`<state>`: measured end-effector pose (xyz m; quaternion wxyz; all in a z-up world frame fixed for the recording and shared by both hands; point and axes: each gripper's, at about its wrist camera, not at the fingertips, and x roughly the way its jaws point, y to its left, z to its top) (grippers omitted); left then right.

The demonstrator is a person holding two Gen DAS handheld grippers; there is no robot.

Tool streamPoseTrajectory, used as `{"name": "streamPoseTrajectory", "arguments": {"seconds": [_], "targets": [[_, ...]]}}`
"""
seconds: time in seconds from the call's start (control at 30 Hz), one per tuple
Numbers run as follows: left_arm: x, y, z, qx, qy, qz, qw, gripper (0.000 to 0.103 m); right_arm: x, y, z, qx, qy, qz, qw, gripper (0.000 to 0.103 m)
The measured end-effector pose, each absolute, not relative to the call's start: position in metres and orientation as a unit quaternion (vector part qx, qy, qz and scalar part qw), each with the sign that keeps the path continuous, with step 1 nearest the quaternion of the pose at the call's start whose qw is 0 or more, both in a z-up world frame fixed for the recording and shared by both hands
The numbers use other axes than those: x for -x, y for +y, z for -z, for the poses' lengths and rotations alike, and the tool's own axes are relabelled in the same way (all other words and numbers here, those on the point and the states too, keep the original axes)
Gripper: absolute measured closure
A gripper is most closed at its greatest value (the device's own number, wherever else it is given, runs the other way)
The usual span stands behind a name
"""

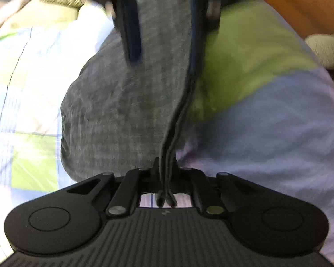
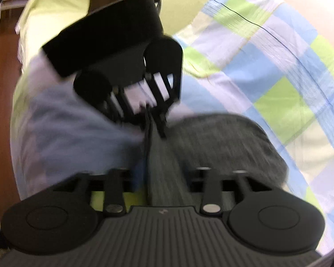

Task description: Fold clothes

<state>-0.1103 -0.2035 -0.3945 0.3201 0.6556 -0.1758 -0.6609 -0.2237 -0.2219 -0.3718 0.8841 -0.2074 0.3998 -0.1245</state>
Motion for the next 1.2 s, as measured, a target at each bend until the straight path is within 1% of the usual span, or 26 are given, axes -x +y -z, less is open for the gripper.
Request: {"name": "streamPoseTrajectory", "arguments": {"seconds": [0.03,0.17,0.27,0.37,0.43,0.47,0.5,0.6,0.7,0.73,0.77,0.8,0.87,0.9,0.93,1.03,1.1,1.2], "targets": [[0.11,-0.204,0.394,-0.656,-0.176,0.66,0.322,0.099,0.236,-0.22,0.376,0.224,0.411,0.137,0.873,0.058],[0.114,-0.203,0.405,-0.658,-0.185,0.653,0.326,0.099,0.304,-0.212,0.415,0.352,0.468,0.154,0.795,0.058],[0.117,-0.202,0.416,-0.659,-0.19,0.647,0.333,0.099,0.322,-0.213,0.433,0.412,0.461,0.152,0.771,0.058],[0.119,-0.204,0.417,-0.658,-0.183,0.646,0.341,0.099,0.321,-0.22,0.447,0.445,0.441,0.158,0.764,0.058],[0.118,-0.204,0.42,-0.659,-0.184,0.645,0.341,0.101,0.321,-0.223,0.453,0.46,0.429,0.151,0.762,0.064],[0.118,-0.204,0.421,-0.66,-0.186,0.644,0.339,0.102,0.321,-0.225,0.455,0.461,0.427,0.145,0.764,0.083],[0.118,-0.205,0.421,-0.662,-0.184,0.644,0.337,0.102,0.321,-0.228,0.453,0.452,0.429,0.139,0.769,0.09],[0.119,-0.213,0.413,-0.666,-0.148,0.65,0.333,0.1,0.32,-0.243,0.432,0.402,0.44,0.112,0.795,0.094],[0.119,-0.227,0.384,-0.667,-0.088,0.666,0.323,0.1,0.317,-0.27,0.377,0.295,0.451,0.074,0.839,0.094],[0.118,-0.233,0.374,-0.664,-0.07,0.672,0.319,0.1,0.317,-0.275,0.369,0.276,0.452,0.067,0.846,0.094],[0.117,-0.238,0.364,-0.662,-0.051,0.679,0.315,0.1,0.314,-0.295,0.346,0.207,0.461,0.042,0.862,0.094],[0.113,-0.245,0.353,-0.657,-0.03,0.685,0.315,0.1,0.313,-0.313,0.328,0.166,0.46,0.033,0.871,0.094],[0.107,-0.254,0.332,-0.646,0.009,0.695,0.315,0.1,0.31,-0.345,0.304,0.116,0.46,0.027,0.88,0.094],[0.106,-0.248,0.326,-0.644,0.015,0.697,0.316,0.1,0.307,-0.37,0.287,0.08,0.46,0.022,0.884,0.094],[0.099,-0.265,0.31,-0.636,0.036,0.702,0.319,0.1,0.304,-0.39,0.276,0.057,0.462,0.021,0.885,0.094],[0.086,-0.294,0.292,-0.628,0.05,0.703,0.33,0.1,0.289,-0.441,0.259,0.012,0.468,0.024,0.883,0.094],[0.071,-0.328,0.28,-0.623,0.064,0.705,0.333,0.1,0.275,-0.479,0.249,-0.02,0.47,0.034,0.882,0.094],[0.051,-0.374,0.277,-0.619,0.085,0.705,0.335,0.1,0.265,-0.521,0.244,-0.068,0.469,0.052,0.879,0.094]]}}
